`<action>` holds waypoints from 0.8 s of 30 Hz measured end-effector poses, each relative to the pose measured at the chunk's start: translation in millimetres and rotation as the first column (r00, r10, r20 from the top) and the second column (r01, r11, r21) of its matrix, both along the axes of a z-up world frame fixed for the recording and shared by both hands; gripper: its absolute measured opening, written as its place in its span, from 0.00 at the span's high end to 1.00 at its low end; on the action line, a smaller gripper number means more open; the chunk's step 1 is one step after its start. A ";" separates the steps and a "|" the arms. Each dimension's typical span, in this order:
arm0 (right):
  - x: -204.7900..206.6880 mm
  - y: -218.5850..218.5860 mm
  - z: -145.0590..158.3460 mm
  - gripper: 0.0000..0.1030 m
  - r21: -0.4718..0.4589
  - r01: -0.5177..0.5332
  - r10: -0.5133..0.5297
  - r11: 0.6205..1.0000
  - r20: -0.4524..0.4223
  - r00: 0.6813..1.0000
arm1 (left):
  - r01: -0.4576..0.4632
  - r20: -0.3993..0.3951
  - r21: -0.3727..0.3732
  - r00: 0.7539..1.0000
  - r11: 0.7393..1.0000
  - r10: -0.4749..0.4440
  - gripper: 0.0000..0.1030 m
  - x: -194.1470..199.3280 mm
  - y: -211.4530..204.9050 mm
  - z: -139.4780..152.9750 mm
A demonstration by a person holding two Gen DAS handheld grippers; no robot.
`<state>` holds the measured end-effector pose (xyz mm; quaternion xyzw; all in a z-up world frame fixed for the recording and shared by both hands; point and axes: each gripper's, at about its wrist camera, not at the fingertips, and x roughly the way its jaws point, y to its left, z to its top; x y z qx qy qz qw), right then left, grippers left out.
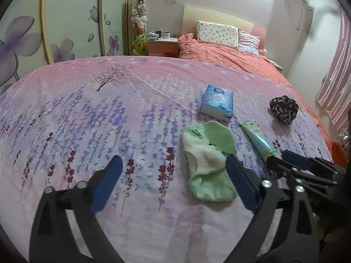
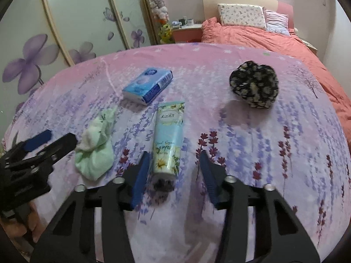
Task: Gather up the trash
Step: 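Close the left tool on the green sock while the right tool grasps the cream tube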
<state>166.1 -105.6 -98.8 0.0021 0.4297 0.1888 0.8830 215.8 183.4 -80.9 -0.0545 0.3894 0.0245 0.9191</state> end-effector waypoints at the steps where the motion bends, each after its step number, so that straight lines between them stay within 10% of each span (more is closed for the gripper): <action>1: -1.3 -0.6 -0.2 0.72 -0.007 -0.001 0.002 1.000 0.007 1.000 | 0.003 -0.004 0.001 1.000 1.000 -0.003 0.05 1.1 -1.2 -0.3; 16: -15.2 -80.3 -3.3 0.74 -0.024 0.155 -0.155 0.988 0.016 0.988 | 0.046 -0.077 0.136 0.996 0.990 -0.035 0.04 22.1 -48.8 -18.0; 24: -5.8 -79.3 -5.1 0.73 -0.010 0.156 -0.156 0.988 0.012 0.988 | 0.038 -0.157 0.078 0.987 0.996 -0.026 0.04 33.3 -40.8 -31.9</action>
